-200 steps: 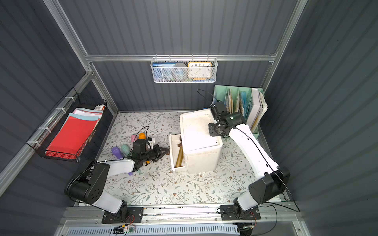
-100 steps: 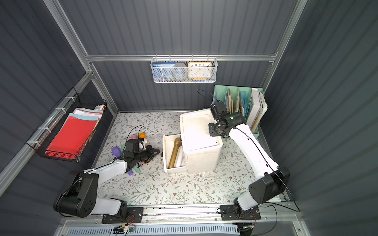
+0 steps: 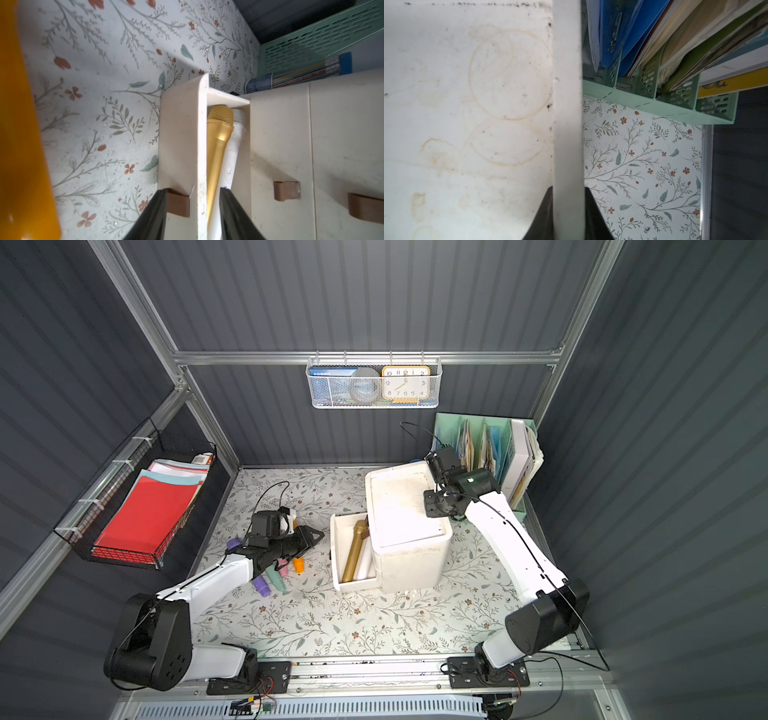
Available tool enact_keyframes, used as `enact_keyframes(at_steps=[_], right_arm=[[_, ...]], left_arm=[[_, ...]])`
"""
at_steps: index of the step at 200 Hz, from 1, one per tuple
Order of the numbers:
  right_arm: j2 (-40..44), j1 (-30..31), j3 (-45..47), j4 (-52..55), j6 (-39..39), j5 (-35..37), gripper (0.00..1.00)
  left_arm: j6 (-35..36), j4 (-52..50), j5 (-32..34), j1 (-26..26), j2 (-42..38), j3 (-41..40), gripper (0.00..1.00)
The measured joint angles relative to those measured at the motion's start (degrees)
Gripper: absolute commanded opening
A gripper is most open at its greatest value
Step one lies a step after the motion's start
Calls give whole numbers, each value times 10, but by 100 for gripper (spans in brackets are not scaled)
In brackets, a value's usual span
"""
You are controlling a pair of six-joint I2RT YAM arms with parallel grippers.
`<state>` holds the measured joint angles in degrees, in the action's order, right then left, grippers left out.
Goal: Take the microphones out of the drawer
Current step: Open the drawer in the storage box.
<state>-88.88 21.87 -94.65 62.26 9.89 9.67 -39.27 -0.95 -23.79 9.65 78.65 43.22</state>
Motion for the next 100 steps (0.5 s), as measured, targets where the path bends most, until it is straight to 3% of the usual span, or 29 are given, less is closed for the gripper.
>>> enact_keyframes(at_steps=[45, 100], right_arm=[[0, 0, 0, 0, 0, 0, 0], [-1, 0, -1, 1, 1, -1, 0]], left_arm=[[89, -95, 29, 23, 7, 110, 49], [171, -193, 108, 117, 80, 234, 49]])
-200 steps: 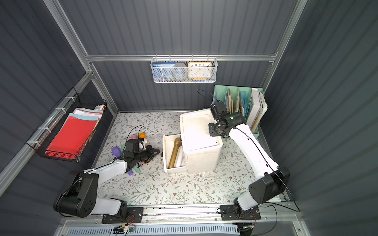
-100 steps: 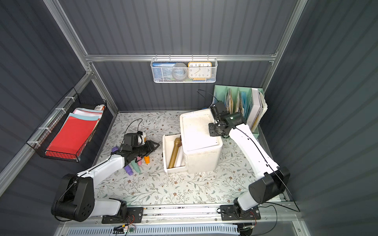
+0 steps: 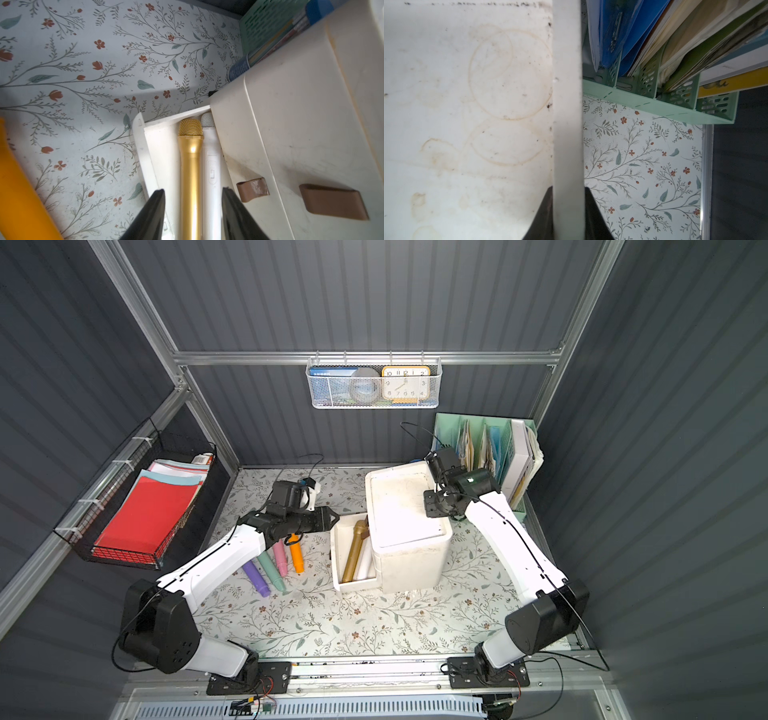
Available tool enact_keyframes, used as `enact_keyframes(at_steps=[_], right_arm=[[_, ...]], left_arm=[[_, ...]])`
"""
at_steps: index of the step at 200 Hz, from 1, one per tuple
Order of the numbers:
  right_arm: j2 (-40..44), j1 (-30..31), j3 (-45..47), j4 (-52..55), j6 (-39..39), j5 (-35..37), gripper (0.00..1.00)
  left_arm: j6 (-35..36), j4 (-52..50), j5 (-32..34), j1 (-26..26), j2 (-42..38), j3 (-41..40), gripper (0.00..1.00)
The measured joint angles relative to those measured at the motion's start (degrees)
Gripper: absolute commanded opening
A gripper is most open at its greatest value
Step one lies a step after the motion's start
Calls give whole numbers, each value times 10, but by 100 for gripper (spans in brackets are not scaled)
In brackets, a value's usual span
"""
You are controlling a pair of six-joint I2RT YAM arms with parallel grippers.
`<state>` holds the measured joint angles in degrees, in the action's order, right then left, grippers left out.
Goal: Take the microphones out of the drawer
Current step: Open the drawer in the storage box, then pick up the microphone from the drawer.
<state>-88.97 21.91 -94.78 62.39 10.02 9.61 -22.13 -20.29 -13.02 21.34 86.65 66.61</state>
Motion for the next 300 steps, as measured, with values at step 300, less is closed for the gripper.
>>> enact_keyframes(at_steps=[300], right_arm=[[0, 0, 2, -2, 0, 1, 0]], left_arm=[[10, -73, 190, 137, 233, 107, 47]])
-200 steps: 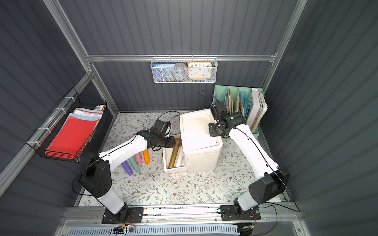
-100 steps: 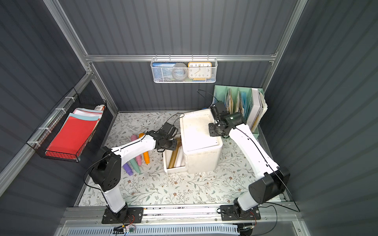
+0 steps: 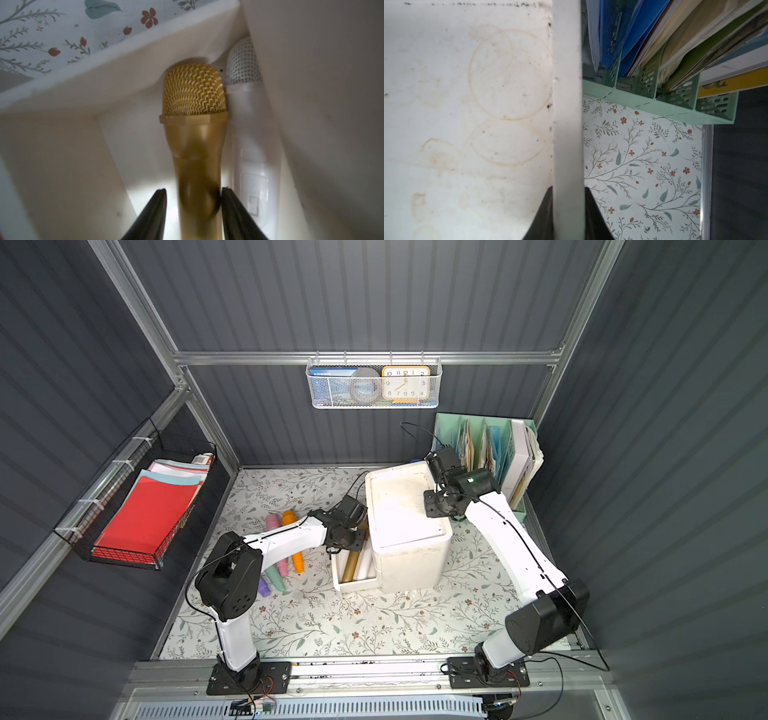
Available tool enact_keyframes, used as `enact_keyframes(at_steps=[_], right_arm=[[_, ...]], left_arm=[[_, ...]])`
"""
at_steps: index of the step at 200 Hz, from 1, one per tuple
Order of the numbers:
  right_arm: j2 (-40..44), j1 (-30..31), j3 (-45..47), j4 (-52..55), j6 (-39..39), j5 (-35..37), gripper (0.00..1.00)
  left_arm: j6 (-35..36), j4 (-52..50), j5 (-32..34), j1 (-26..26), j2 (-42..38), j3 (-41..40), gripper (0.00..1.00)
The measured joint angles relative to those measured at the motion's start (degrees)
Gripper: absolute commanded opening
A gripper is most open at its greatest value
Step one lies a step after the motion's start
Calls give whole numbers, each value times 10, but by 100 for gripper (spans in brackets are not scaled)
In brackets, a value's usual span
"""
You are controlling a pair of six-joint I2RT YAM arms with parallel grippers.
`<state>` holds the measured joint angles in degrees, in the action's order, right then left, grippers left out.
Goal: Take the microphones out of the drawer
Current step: Pick up the microphone from the drawer.
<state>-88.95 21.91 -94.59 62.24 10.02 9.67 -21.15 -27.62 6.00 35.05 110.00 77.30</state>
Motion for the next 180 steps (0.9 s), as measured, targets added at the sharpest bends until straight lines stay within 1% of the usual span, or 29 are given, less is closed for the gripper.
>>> enact_keyframes(at_steps=[85, 95, 135, 180], right_arm=[[0, 0, 0, 0, 0, 0, 0], [0, 0, 0, 0, 0, 0, 0], [0, 0, 0, -1, 0, 0, 0], [0, 0, 0, 0, 0, 0, 0]], left_arm=[[-13, 16, -5, -2, 31, 3, 46], [-15, 17, -6, -2, 33, 3, 45], [-30, 20, -9, -2, 36, 3, 29], [-34, 20, -9, -2, 35, 3, 27]])
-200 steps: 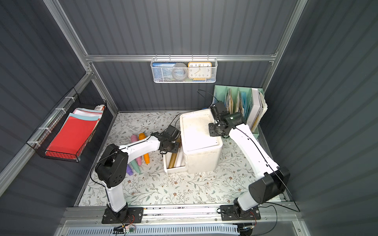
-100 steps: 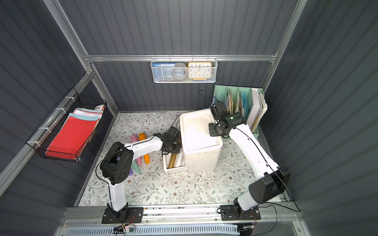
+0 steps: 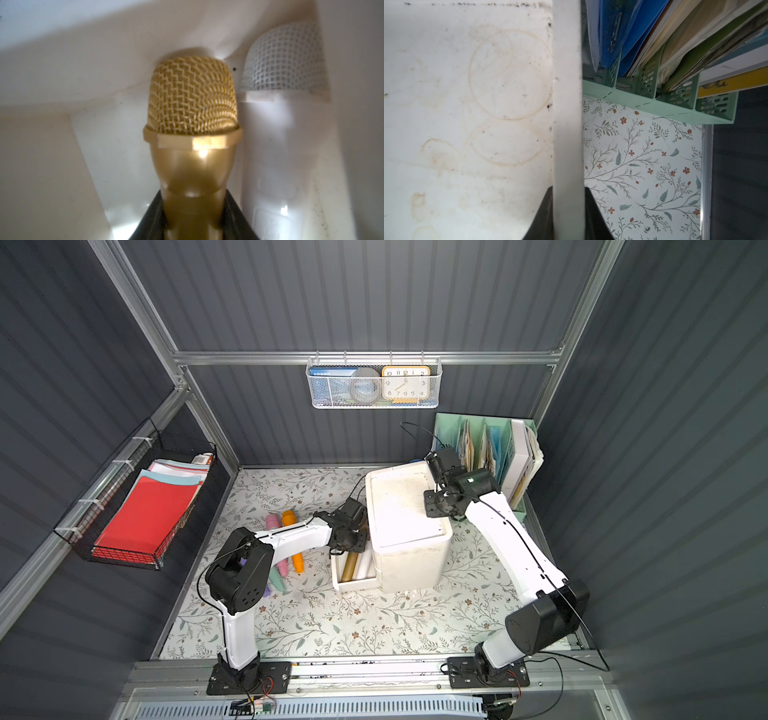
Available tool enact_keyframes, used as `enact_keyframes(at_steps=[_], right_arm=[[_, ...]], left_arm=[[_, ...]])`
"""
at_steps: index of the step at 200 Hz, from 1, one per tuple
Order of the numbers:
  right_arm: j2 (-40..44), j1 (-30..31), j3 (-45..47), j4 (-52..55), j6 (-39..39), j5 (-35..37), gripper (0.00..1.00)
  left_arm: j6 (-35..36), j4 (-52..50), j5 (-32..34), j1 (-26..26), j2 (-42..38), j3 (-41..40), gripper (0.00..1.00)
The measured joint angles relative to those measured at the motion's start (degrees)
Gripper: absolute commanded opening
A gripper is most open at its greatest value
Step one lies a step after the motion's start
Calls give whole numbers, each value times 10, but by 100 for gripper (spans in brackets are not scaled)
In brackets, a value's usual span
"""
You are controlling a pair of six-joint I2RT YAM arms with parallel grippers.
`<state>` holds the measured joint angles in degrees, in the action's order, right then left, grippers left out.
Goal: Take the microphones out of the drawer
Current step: Pick up the microphone from the drawer.
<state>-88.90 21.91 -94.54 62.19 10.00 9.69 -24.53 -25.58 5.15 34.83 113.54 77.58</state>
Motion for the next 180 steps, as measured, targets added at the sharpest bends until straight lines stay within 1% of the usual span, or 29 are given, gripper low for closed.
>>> enact_keyframes(at_steps=[84, 180], right_arm=[[0, 0, 0, 0, 0, 0, 0], [0, 0, 0, 0, 0, 0, 0]], left_arm=[[-9, -9, 7, 1, -19, 0, 25], [-17, -25, 22, 12, -118, 18, 26]])
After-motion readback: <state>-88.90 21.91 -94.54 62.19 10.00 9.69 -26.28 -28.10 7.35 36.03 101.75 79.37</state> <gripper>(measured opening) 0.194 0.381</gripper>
